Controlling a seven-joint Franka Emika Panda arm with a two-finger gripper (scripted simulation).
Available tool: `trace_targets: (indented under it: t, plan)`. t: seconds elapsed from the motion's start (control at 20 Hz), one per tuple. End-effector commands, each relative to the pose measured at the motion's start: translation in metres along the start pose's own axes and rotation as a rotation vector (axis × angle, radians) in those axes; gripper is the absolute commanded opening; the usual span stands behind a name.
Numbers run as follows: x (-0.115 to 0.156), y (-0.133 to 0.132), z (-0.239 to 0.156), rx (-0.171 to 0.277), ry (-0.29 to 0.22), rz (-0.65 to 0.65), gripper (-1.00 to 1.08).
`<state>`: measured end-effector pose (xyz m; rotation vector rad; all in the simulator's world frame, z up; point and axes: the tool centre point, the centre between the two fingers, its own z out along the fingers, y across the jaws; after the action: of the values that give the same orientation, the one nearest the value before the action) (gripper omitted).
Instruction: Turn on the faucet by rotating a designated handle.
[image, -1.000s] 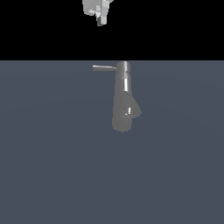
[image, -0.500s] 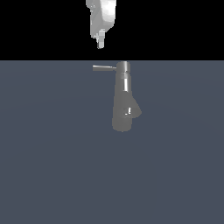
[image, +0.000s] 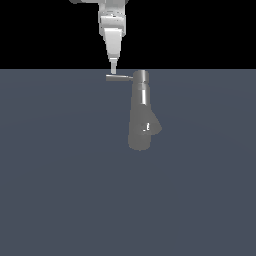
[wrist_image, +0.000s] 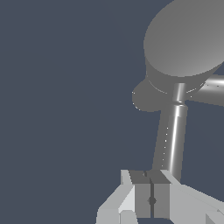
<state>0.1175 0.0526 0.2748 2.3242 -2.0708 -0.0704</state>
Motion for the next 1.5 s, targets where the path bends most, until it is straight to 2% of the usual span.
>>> trace_targets:
  t: [0.0, 0.35, 0.75, 1.45]
  plan:
    - [-0.002, -0.007, 0.015, -0.006, 0.000, 0.041, -1.00]
    - [-0.003, -0.018, 0.035, -0.009, 0.002, 0.105, -1.00]
    - [-0.004, -0.020, 0.038, -0.010, 0.002, 0.114, -1.00]
    - [-0.009, 0.014, 0.024, -0.010, 0.002, 0.114, -1.00]
